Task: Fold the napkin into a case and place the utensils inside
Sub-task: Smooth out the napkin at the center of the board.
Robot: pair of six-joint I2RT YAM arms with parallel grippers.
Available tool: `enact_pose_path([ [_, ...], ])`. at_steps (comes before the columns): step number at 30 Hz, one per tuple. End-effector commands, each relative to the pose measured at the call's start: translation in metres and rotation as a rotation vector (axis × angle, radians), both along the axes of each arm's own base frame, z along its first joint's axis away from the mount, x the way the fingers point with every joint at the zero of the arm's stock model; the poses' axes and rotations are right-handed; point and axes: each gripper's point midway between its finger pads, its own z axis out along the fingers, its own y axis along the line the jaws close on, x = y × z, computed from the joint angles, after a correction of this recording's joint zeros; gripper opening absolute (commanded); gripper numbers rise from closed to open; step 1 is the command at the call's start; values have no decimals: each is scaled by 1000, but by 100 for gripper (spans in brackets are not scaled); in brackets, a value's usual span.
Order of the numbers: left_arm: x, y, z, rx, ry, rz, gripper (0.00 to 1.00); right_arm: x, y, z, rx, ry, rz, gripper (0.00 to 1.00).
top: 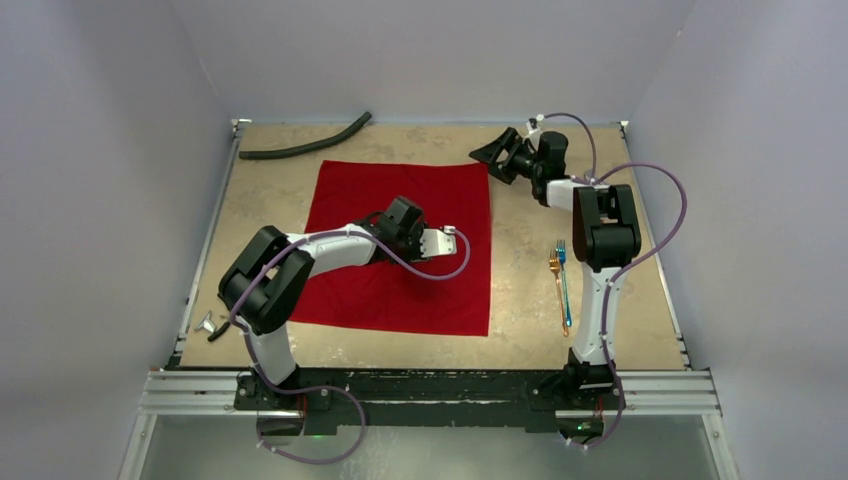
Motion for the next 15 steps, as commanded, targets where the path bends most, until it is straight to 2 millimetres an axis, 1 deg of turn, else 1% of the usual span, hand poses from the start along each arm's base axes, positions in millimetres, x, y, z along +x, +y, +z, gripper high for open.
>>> enact_pose_path([
  [1,-21,22,-24,107,104,-1,38,26,-4,33,-38,-150,-26,88],
  [4,-21,21,-23,108,103,-2,37,33,-2,31,-17,-163,-29,88],
  [8,-22,23,-22,110,99,-9,37,40,1,25,-5,-131,-30,87],
  [10,-19,23,-19,109,89,5,37,44,-3,23,-36,-115,-56,86],
  [11,-16,23,-16,107,82,20,37,48,-10,22,-81,-106,-94,86],
  [13,-11,17,-7,79,85,52,39,53,-20,34,-191,-132,-161,86],
  [15,-4,9,8,21,110,97,42,50,-21,51,-288,-169,-211,85],
])
